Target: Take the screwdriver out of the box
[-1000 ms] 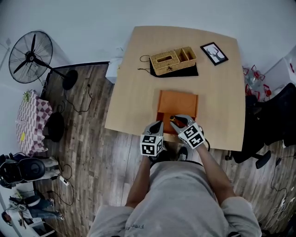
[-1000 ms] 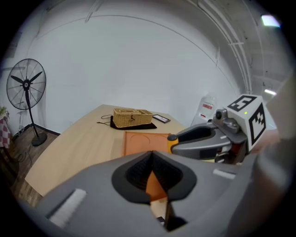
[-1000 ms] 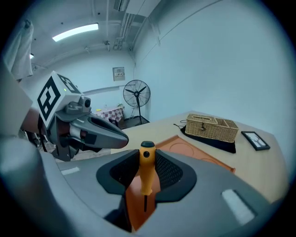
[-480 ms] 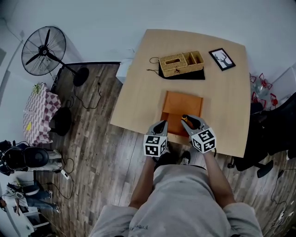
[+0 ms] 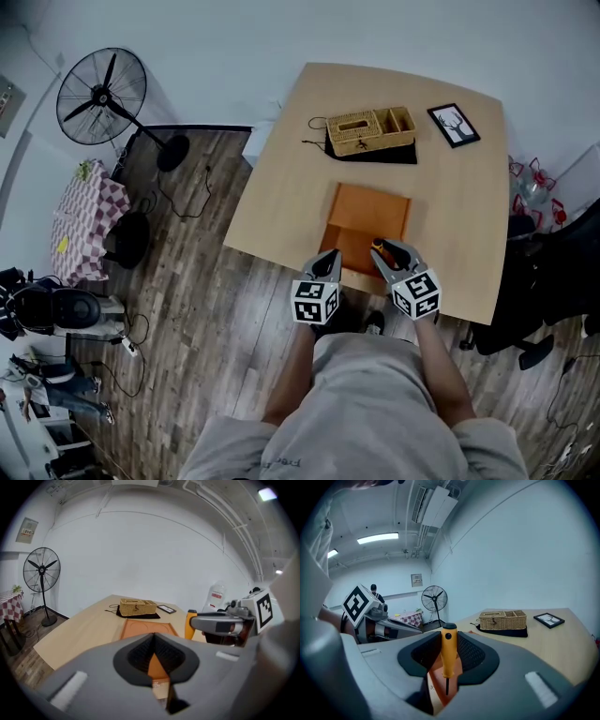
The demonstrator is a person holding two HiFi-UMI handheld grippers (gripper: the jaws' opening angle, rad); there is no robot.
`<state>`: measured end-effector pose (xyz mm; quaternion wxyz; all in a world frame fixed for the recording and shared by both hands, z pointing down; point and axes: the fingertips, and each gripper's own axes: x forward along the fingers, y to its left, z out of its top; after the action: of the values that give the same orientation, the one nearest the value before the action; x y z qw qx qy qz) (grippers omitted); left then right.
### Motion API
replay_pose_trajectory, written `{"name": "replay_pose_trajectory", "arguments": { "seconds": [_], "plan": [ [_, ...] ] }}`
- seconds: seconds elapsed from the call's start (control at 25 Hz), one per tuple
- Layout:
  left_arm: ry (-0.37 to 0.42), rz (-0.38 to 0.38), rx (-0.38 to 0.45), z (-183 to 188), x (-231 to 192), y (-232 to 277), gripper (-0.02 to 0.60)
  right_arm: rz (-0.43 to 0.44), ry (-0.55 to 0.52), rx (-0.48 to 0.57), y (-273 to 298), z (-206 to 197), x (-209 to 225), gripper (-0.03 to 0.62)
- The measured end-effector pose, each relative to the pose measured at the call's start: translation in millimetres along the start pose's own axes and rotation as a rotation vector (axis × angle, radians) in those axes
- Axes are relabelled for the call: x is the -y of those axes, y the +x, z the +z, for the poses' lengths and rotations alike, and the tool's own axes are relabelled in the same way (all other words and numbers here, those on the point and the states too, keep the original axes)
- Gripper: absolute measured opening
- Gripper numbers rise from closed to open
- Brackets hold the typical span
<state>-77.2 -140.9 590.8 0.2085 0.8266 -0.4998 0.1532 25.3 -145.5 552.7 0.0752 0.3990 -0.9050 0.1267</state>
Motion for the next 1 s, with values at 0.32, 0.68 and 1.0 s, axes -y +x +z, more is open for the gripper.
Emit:
{"name": "replay_pose_trajectory", "arguments": {
  "seconds": [0.32,0.68,1.0],
  "plan": [
    [0.003,0.017,0.034,3.7,0.8,-5.3,0.054,-0.007,0.027,0.014,-10.0,-7.1,14.9,0.109],
    [-0.017,-0.003,0.019,-5.0,10.9,2.7,0.054,-0.035,0.080,0.010,-16.9,-19.1,26.2,0.109],
    [0.000,-0.036,-0.010,-14.9,27.6,10.4,0.055,-0.027,0.077,0.072,-15.4,-9.5,25.0,0.109]
  ]
}}
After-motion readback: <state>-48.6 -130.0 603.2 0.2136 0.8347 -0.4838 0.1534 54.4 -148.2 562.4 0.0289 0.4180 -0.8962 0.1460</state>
